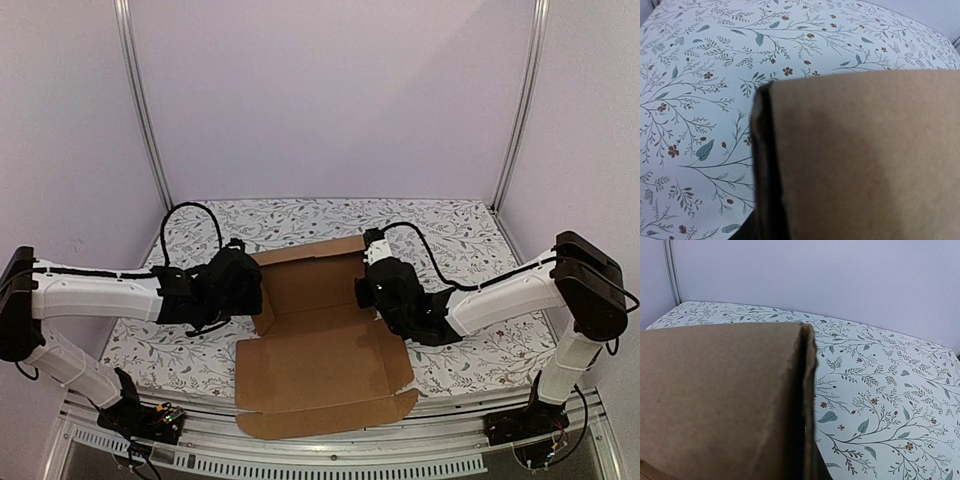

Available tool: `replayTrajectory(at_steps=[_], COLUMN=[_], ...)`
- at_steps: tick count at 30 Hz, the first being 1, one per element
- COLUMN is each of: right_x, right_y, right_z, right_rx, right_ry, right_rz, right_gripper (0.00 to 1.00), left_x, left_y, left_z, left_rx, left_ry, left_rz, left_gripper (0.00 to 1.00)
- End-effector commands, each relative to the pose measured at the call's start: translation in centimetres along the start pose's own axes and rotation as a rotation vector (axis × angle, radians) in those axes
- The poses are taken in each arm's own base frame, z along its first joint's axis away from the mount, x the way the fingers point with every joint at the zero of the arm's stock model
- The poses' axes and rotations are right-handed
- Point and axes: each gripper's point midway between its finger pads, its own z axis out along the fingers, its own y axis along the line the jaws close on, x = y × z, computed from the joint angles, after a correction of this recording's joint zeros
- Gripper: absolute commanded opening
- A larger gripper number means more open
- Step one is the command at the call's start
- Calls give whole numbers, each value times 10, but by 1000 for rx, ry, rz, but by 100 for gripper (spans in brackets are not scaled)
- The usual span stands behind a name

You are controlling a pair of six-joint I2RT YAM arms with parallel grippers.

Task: Fold the paper box

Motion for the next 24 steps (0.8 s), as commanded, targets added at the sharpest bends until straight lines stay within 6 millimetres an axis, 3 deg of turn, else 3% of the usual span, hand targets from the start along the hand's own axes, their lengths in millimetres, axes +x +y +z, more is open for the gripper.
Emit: replayTrajectory(at_steps=[1,12,24], right_x=[3,11,11], right_y=[6,4,3], right_z=[-2,-2,-4], right_rx=[-12,-6,-10], right_ry=[-1,18,20], right_rz=[71,128,172], right_gripper=[0,0,0], left_x=[2,15,29], left_y=[-3,-9,-2], left_z=[-5,2,5], left_rx=[30,69,130], left_ry=[-62,-177,-270], left_rz=[-31,-43,-85], left_gripper=[37,39,49])
